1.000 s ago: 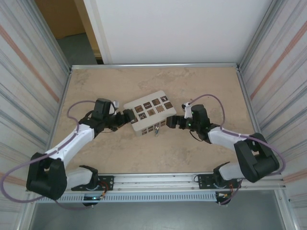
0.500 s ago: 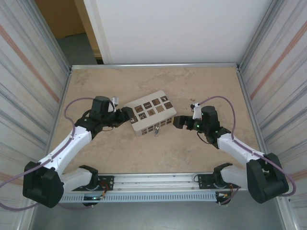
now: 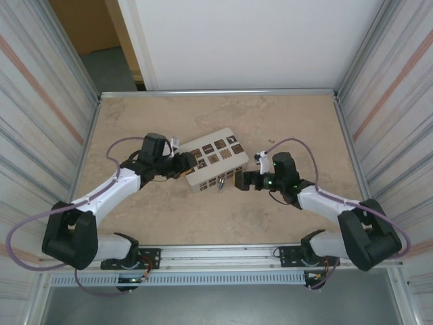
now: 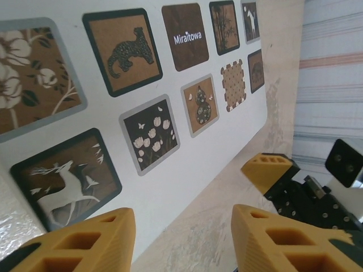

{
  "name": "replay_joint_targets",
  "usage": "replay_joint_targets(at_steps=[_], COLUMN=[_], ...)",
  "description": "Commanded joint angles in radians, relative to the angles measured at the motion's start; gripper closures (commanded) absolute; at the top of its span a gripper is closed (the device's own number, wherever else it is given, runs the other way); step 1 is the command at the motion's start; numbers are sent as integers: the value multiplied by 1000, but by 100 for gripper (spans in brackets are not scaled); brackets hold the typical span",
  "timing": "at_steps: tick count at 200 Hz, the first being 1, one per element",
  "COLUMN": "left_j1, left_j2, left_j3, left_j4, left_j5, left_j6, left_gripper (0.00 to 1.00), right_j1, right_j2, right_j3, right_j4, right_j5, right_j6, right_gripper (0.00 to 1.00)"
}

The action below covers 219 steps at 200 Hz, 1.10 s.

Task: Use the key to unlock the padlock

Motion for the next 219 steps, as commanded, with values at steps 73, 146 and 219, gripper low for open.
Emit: replay_joint_targets(at_steps=[73,146,219], left_j1=[-24,-24,-24], left_j2=[84,100,115], left_j3=[36,7,-3], left_j4=[27,21,17], left_j5=[8,-28,-53], left_j6=[14,10,0], left_gripper=[61,69,75], right_j1=[87,122,123], right_j2=[255,373,448], right_j3=[60,74,97], right_j4=[231,382,438], right_j5=[34,78,38], right_j6=[14,30,28], right_gripper=[25,38,41])
